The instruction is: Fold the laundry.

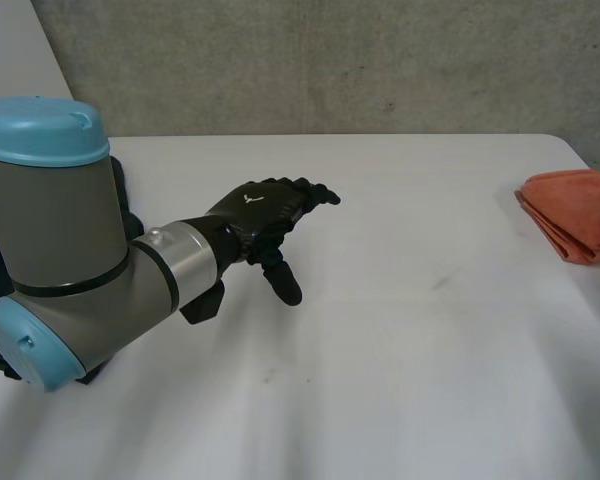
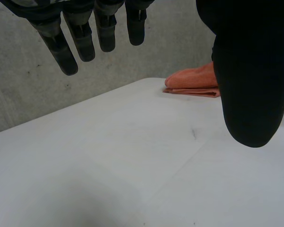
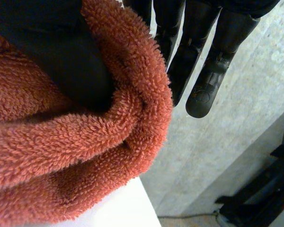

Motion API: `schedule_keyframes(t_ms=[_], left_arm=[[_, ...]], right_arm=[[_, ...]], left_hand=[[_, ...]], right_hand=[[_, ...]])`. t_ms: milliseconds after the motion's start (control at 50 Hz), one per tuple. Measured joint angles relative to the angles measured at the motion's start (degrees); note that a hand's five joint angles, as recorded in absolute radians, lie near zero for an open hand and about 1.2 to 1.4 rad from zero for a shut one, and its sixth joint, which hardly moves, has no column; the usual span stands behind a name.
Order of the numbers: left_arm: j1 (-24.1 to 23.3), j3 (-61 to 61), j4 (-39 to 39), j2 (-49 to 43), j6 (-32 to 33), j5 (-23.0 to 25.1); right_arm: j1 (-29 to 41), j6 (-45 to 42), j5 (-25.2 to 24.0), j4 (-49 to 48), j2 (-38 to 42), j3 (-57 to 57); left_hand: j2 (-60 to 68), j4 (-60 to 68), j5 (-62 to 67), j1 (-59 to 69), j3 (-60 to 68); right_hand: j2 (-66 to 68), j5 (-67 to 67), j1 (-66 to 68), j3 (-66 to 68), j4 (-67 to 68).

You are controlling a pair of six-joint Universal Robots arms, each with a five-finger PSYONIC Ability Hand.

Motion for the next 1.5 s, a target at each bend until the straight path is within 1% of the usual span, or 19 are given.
schedule_keyframes(t_ms=[100, 120, 140, 160, 220, 240, 380, 540, 680, 880, 1040, 1180, 1280, 1340, 1360, 1380, 1420, 1460, 1500], left_arm=[[0.02, 0.06, -0.04, 0.08, -0.01, 0.0], [0.03, 0.07, -0.04, 0.17, -0.01, -0.02], [0.03, 0.07, -0.04, 0.17, -0.01, -0.02], [0.03, 0.07, -0.05, 0.32, -0.01, -0.03], [0.02, 0.07, -0.05, 0.45, 0.0, -0.05], [0.0, 0.07, -0.05, 0.58, 0.0, -0.06], [-0.01, 0.12, -0.04, 1.68, 0.02, -0.1], [0.8, 0.05, 0.93, 4.84, 0.21, -1.67], [1.92, -0.82, 5.65, 8.53, 0.85, -6.46], [8.24, -4.44, 12.72, 10.75, 7.55, -9.96], [21.54, -5.57, 13.21, 3.12, 25.01, -9.52], [31.96, -2.97, 12.68, -8.81, 39.39, -9.69], [35.0, -1.2, 12.53, -14.99, 47.87, -11.13], [35.25, -0.57, 12.56, -17.27, 50.85, -12.6], [35.16, -0.46, 12.57, -17.71, 51.34, -13.01], [34.81, -0.3, 12.58, -18.18, 51.8, -13.61], [33.93, -0.16, 12.7, -18.53, 51.84, -14.32], [31.43, -0.04, 13.19, -18.43, 50.62, -15.53], [29.16, -0.1, 13.92, -17.69, 48.81, -16.4]], right_arm=[[0.25, 0.61, 0.21, 2.66, -1.06, 1.98], [0.33, 1.23, -0.02, 4.37, -2.26, 3.22], [0.33, 1.23, -0.02, 4.37, -2.26, 3.22], [0.36, 2.03, -0.42, 6.03, -3.63, 4.59], [0.26, 3.3, -1.25, 7.83, -5.67, 6.72], [0.08, 4.83, -2.53, 9.4, -8.33, 9.5], [-3.43, 4.89, -7.98, 10.11, -19.49, 20.93], [-8.06, -4.23, -8.96, 6.37, -28.6, 25.62], [-7.49, -8.54, -9.23, 1.52, -36.77, 27.63], [12.07, -9.14, -16.24, -10.88, -49.19, 43.93], [32.17, -14.23, -26.68, -19.39, -55.03, 65.84], [39.49, -18.71, -28.42, -19.78, -54.9, 75.87], [40.04, -19.52, -28.63, -19.55, -54.79, 79.78], [39.81, -19.59, -28.68, -19.46, -54.79, 81.2], [39.65, -19.59, -28.71, -19.43, -54.79, 81.53], [39.32, -19.58, -28.68, -19.41, -54.81, 81.86], [39.01, -19.57, -28.65, -19.4, -54.83, 82.06], [37.31, -19.55, -28.46, -19.39, -55.0, 82.59], [36.18, -19.53, -28.37, -19.38, -55.21, 82.77]], left_hand=[[0.0, 0.0, 0.0, 0.0, 0.0], [0.0, 0.0, 0.0, 0.0, 0.0], [0.0, 0.0, 0.0, 0.0, 0.0], [0.0, 0.0, 0.0, 0.0, 0.0], [0.0, 0.0, 0.0, 0.0, 0.0], [0.0, 0.0, 0.0, 0.0, 0.0], [0.0, -0.02, -0.02, 0.0, -0.01], [-0.14, -0.1, -0.03, -0.22, -0.12], [-0.6, -0.56, -0.03, -0.22, -0.18], [-0.6, -0.57, -0.03, -0.22, -0.18], [-0.6, -0.57, -0.03, -0.22, -0.18], [-0.6, -0.57, -0.03, -0.22, -0.18], [-0.38, -0.33, 0.14, 0.37, 0.0], [3.08, 3.03, 3.08, 5.18, 2.95], [14.48, 14.0, 13.73, 15.29, 13.74], [14.48, 14.0, 13.73, 15.29, 13.74], [39.23, 38.21, 37.37, 32.3, 37.75], [51.52, 51.33, 50.5, 42.6, 50.82], [55.4, 55.82, 54.68, 48.68, 55.21]], right_hand=[[-9.36, -7.36, -3.54, -9.72, -10.21], [-35.8, -30.97, -27.74, -34.69, -34.96], [-35.8, -30.97, -27.74, -34.69, -34.96], [-44.65, -40.44, -34.71, -44.43, -44.72], [-44.65, -40.44, -34.71, -44.43, -44.72], [-54.23, -50.37, -40.74, -55.17, -54.65], [-54.23, -51.12, -40.74, -55.17, -54.65], [-54.23, -51.12, -40.74, -55.17, -54.65], [-54.23, -51.12, -40.74, -55.17, -54.65], [-54.23, -51.12, -40.74, -55.17, -54.65], [-54.23, -51.13, -40.74, -55.18, -54.66], [-54.23, -51.12, -40.74, -55.18, -54.66], [-54.24, -51.12, -40.74, -55.18, -54.66], [-54.23, -51.12, -40.74, -55.18, -54.66], [-54.23, -51.12, -40.74, -55.18, -54.66], [-54.23, -51.13, -40.74, -55.18, -54.66], [-54.23, -51.12, -40.74, -55.18, -54.66], [-54.23, -51.12, -40.74, -55.18, -54.66], [-54.23, -51.09, -40.74, -55.19, -54.66]])
